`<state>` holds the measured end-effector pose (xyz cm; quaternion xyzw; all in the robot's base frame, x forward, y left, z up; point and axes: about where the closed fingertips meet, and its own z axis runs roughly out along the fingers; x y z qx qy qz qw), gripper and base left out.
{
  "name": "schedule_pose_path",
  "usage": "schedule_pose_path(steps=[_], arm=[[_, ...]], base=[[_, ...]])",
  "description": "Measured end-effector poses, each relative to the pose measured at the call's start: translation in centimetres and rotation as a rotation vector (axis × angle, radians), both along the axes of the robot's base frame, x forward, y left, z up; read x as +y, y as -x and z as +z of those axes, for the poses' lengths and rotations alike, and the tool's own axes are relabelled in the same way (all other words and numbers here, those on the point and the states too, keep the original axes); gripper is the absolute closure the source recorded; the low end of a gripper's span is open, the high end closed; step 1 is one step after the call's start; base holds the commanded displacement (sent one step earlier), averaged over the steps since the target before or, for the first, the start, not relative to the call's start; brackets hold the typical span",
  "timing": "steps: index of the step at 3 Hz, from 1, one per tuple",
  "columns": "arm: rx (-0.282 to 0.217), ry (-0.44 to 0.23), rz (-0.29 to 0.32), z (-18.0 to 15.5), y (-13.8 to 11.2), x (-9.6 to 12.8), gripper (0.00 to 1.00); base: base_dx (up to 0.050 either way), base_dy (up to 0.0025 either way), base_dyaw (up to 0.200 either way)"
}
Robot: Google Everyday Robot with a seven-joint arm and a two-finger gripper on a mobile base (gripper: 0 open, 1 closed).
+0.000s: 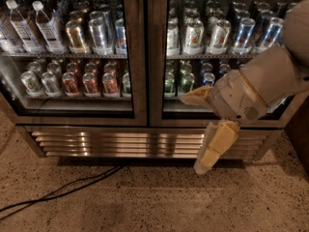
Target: Open left fridge door
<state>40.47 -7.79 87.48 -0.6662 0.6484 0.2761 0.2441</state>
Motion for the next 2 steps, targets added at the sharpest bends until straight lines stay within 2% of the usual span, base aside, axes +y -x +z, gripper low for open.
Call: schedule_pose_path(steps=[1, 2], arm=[[-0.061, -0.175, -0.152, 0.5, 1.0, -0.3, 0.0], [-0.078, -0.237, -0.225, 1.8, 0.8, -1.2, 0.0]], base=[[0.0, 0.0, 0.0], [0.0, 0.0, 0.0]])
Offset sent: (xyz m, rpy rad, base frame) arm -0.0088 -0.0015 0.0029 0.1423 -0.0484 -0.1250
